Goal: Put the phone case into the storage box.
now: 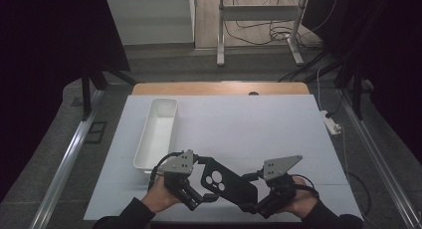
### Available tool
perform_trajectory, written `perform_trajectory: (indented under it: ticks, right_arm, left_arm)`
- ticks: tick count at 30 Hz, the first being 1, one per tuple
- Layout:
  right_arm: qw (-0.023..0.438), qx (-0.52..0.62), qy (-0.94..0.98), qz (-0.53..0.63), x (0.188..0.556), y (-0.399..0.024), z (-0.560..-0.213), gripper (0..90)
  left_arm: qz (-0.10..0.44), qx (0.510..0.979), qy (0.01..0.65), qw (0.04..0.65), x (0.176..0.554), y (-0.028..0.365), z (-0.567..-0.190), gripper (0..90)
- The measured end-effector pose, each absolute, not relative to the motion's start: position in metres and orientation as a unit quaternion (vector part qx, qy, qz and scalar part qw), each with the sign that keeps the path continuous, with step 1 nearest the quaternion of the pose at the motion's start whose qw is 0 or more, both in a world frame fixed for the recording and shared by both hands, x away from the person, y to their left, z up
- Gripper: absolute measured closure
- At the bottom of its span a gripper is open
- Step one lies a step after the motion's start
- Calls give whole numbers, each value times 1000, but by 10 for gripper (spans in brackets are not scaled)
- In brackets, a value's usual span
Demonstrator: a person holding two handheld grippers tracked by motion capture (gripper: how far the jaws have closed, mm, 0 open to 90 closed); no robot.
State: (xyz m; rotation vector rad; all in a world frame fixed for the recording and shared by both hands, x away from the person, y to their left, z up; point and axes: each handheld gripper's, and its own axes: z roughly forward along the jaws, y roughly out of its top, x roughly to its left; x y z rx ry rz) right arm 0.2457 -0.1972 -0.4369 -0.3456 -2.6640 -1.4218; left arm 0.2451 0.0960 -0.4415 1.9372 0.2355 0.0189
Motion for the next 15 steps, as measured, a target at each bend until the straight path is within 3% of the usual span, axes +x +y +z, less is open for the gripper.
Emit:
perform_trajectory:
  ticks: [15]
  right_arm:
    - [63, -98, -875, -470, 244, -193, -438, 143]
  left_arm:
    - [-8, 815, 69, 575, 243, 93, -441, 0]
